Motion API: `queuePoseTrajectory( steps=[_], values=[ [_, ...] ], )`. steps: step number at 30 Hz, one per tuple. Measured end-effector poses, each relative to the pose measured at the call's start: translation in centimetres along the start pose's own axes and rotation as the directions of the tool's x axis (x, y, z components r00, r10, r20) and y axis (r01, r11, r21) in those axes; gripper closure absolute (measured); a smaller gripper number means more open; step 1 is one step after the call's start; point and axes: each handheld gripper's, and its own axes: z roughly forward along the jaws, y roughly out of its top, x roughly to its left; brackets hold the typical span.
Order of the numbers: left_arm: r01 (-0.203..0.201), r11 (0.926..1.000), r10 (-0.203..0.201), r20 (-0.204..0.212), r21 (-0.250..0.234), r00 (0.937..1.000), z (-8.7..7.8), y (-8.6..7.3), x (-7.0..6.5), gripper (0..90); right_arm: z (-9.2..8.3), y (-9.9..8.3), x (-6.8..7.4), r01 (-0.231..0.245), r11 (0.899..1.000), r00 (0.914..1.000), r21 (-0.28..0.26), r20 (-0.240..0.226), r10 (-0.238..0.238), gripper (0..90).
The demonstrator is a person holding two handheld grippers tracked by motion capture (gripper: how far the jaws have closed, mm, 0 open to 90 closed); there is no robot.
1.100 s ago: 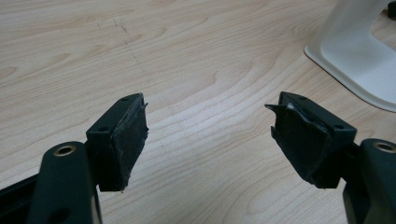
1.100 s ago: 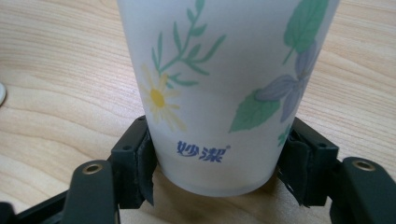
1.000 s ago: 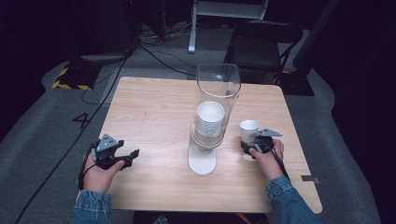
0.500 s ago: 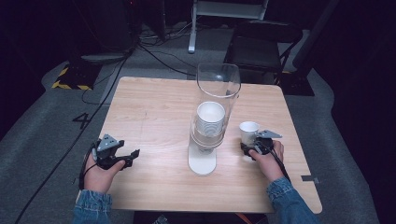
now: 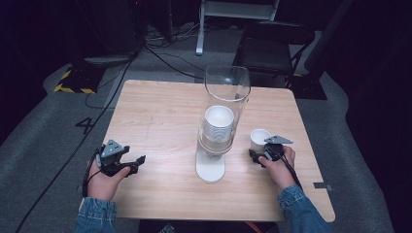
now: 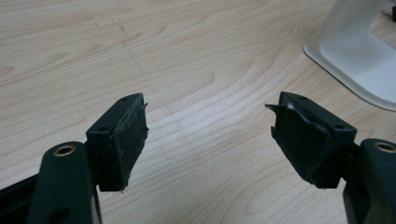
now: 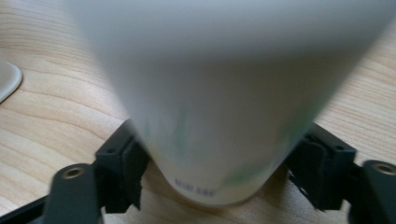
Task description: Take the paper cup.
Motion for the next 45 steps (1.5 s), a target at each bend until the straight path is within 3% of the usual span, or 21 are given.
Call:
queuePoseTrajectory(
  steps=[3,13,20,25,30,33,40,42,45],
  values=[
    [0.003,1.0,-0.003,-0.001,-0.002,1.0,0.0,0.0,0.0,25.9,0.0,0.0,-0.1,-0.022,1.0,0.9997,0.005,-0.006,0.022,16.1],
    [-0.004,1.0,0.004,0.001,0.003,1.0,0.1,0.0,0.1,26.0,-1.7,0.3,0.0,-0.01,0.998,0.9998,-0.055,-0.017,0.009,16.0],
    [-0.006,0.9999,0.006,0.008,0.011,0.9999,0.4,0.0,-0.4,25.9,-4.7,0.6,0.0,0.017,0.994,0.9984,-0.106,-0.051,-0.023,15.8],
    [-0.013,0.9998,0.012,0.013,0.013,0.9998,0.2,-0.1,-0.7,25.8,-7.3,0.9,-0.7,0.009,0.988,0.997,-0.156,-0.074,-0.021,15.8],
    [-0.013,0.9998,0.012,0.02,0.015,0.9997,-0.4,-0.4,-1.0,25.8,-10.3,1.1,-1.5,-0.012,0.982,0.9909,-0.188,-0.134,-0.014,16.3],
    [-0.015,0.9998,0.014,0.018,0.015,0.9997,-0.6,-0.5,-1.0,25.7,-11.7,0.9,-2.1,-0.013,0.981,0.9882,-0.196,-0.152,-0.017,18.9],
    [-0.024,0.9996,0.023,0.012,0.016,0.9997,-1.6,-1.0,-1.0,25.6,-14.1,0.3,-3.5,-0.011,0.98,0.9888,-0.197,-0.148,-0.018,18.4],
    [-0.018,0.9997,0.018,0.007,0.014,0.9998,-1.9,-1.2,-0.9,25.3,-14.8,-0.1,-4.1,-0.019,0.982,0.9872,-0.19,-0.159,-0.012,16.6],
    [-0.011,0.9997,0.011,0.003,0.02,0.9999,-2.3,-1.6,-0.7,25.0,-15.5,-1.0,-5.1,0.007,0.989,0.9867,-0.151,-0.16,-0.031,15.6]
  ],
)
